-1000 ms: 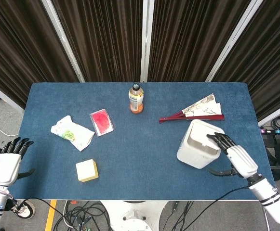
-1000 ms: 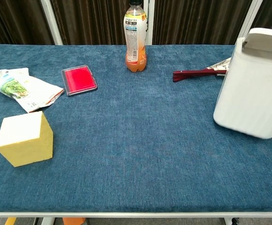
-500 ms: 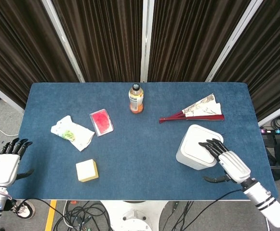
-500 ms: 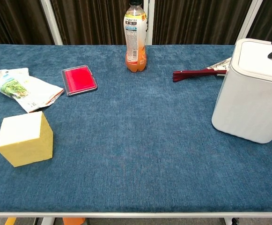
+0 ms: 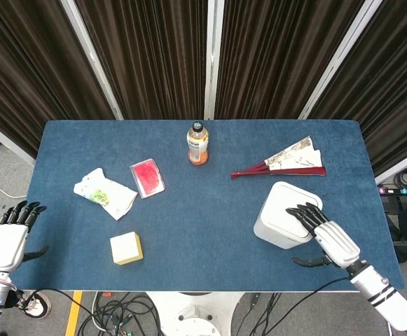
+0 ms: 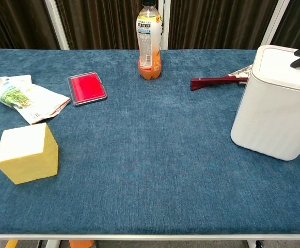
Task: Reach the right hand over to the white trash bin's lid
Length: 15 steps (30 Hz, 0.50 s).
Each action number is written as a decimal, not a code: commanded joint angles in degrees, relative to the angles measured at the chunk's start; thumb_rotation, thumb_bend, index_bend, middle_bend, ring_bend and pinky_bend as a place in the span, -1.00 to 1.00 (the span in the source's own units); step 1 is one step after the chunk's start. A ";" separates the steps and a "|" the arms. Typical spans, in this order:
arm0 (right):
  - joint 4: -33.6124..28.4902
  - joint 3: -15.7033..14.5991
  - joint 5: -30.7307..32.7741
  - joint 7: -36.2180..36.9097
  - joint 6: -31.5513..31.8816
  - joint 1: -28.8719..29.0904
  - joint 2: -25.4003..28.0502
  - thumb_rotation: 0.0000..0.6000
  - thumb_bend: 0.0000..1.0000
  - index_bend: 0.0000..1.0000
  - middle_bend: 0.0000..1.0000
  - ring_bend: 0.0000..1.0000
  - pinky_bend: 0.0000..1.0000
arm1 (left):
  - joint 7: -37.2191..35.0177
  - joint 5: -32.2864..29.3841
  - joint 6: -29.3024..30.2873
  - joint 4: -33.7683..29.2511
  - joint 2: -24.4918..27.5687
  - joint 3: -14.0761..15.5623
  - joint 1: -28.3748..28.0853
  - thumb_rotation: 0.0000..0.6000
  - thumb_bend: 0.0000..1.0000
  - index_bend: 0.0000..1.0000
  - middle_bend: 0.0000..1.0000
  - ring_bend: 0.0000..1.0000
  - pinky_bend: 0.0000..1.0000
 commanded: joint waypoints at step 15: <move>-0.68 -0.93 2.06 -2.54 -3.17 1.19 0.79 0.64 -0.80 -1.00 -0.75 -1.00 -1.00 | -0.29 -0.07 0.20 0.19 0.05 -0.11 0.16 1.00 -0.83 -0.63 -0.69 -0.84 -0.68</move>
